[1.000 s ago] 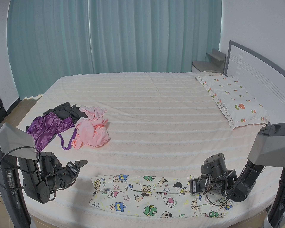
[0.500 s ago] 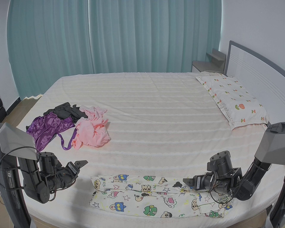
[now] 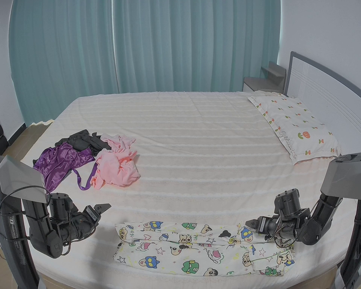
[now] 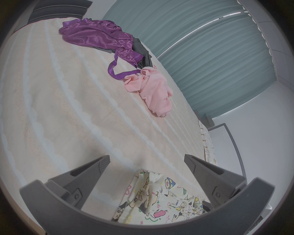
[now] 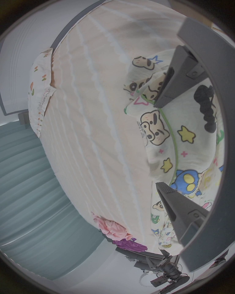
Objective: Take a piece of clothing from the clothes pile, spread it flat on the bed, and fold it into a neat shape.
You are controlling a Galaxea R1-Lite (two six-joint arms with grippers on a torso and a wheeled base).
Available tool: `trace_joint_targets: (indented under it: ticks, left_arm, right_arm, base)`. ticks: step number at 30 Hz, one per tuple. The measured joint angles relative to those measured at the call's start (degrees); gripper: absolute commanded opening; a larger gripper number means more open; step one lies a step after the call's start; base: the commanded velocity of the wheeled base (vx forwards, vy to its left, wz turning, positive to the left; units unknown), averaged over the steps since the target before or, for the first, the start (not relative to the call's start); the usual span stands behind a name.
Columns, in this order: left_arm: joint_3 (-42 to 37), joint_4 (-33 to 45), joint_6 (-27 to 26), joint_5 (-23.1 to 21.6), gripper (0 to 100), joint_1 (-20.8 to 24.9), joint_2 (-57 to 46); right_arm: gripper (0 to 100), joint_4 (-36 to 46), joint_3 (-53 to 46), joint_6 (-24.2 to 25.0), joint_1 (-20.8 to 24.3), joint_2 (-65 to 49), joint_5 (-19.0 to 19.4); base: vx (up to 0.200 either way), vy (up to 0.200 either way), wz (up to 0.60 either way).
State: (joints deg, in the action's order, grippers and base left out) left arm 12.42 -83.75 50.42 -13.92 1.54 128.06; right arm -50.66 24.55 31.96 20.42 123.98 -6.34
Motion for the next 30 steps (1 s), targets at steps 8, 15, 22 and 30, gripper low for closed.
trace_joint_targets:
  ticks: [8, 15, 22, 30]
  left_arm:
    - [-1.40, -2.39, -0.06, -0.06, 100, 0.74, -0.13]
    - [-1.56, -2.50, -0.06, 0.11, 100, 2.57, -0.26]
    - [-0.18, 0.33, -0.06, -0.13, 100, 6.81, -1.51]
    - [6.14, 19.72, -1.34, -3.78, 100, 9.81, -5.29]
  right_arm:
    - [100, -0.82, -3.06, 4.62, -0.02, -1.16, -0.85]
    - [100, -2.49, -6.95, 9.47, 0.74, -9.16, -0.77]
    - [100, -3.15, -13.29, 13.91, 1.40, -21.31, 3.17]
    - [100, -3.25, -17.34, 14.97, 2.12, -29.49, 5.99]
  base:
    - [0.000, 0.000, 0.00]
    - [0.000, 0.000, 0.00]
    - [0.000, 0.000, 0.00]
    - [0.000, 0.000, 0.00]
